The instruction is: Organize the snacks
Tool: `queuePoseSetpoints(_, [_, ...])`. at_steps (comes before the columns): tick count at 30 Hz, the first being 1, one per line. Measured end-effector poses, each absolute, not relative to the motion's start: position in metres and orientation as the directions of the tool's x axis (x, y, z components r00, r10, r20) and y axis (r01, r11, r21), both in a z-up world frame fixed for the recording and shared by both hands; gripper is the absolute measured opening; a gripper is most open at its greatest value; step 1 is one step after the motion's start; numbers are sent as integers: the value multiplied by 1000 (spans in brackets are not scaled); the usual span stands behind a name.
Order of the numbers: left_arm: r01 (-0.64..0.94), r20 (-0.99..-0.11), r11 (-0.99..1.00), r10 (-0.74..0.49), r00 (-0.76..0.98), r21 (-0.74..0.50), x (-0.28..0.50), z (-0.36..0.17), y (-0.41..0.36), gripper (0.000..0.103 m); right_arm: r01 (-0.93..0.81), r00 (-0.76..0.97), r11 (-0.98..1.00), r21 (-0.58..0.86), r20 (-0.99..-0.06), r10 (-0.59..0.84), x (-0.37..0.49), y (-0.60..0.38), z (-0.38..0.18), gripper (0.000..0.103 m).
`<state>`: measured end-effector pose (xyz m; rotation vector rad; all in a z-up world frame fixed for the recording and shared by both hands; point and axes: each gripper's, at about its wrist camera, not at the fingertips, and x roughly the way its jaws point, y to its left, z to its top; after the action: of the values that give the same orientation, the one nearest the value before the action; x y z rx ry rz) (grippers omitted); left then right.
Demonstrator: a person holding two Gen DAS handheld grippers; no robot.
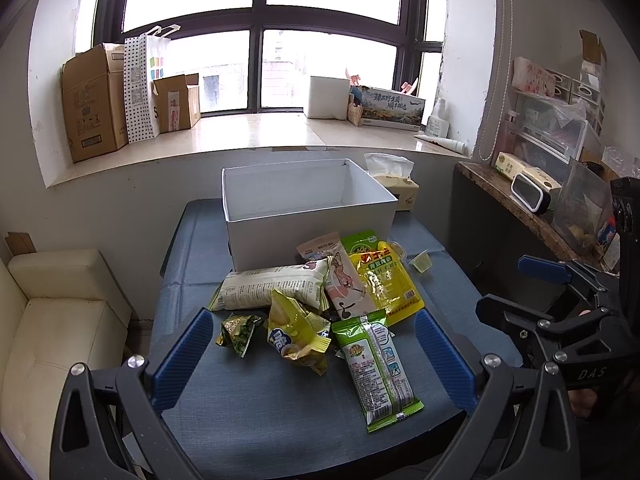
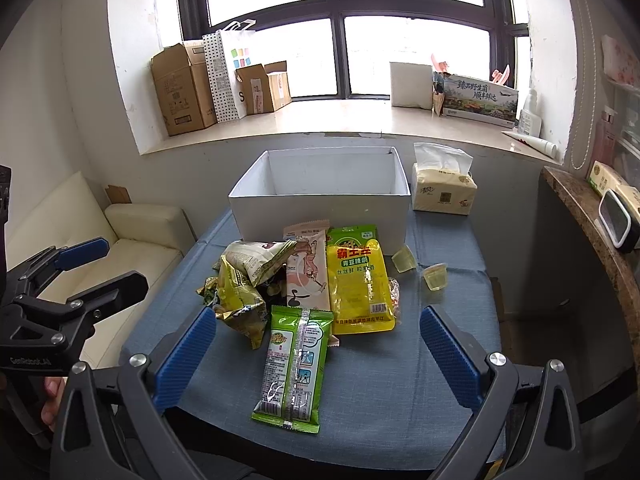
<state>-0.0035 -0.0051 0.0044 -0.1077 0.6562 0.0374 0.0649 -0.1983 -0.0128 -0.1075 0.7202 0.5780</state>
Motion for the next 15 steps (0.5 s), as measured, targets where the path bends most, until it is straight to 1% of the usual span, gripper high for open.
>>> queuePoseSetpoints(15, [-60, -610, 994, -9, 793, -93, -3, 6, -6, 103, -529, 605, 842, 104, -650, 460, 65, -201, -11, 103])
